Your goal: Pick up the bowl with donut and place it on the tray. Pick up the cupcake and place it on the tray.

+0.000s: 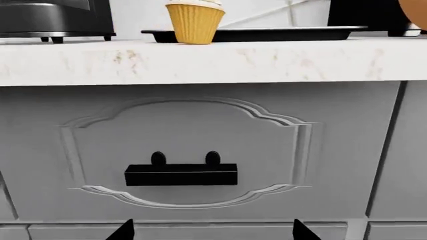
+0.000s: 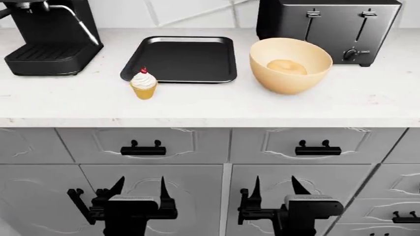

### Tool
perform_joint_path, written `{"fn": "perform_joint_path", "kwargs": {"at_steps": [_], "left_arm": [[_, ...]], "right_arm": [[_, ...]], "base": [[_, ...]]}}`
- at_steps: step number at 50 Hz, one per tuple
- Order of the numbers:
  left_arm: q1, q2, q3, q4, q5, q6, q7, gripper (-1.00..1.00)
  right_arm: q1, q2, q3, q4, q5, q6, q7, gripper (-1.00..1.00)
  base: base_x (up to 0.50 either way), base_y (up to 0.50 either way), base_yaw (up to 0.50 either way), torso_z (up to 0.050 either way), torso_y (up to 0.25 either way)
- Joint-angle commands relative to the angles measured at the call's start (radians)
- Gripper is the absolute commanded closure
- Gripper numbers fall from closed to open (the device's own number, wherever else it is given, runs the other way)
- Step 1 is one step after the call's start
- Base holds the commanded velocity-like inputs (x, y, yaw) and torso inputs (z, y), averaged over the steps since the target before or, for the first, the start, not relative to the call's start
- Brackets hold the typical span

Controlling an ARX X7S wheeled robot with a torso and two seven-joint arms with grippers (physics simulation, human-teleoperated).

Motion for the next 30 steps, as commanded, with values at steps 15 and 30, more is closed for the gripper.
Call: {"fn": "perform_joint_path", "kwargs": {"at_steps": [15,30], "left_arm": [[0.002,-0.023,0.031,0.005,-0.03,0.015,-0.02,-1.0],[0.001,-0.034,0.043,0.006,-0.039,0.015,-0.038,-1.0]], "right_arm": [[0.003,0.025,-0.026,0.002,0.028,-0.003,0.03,-1.0],[0.004,0.035,-0.038,0.0,0.039,0.004,0.043,-1.0]], "base": [[0.0,0.0,0.0,0.02,0.0],[0.0,0.0,0.0,0.05,0.0]]}}
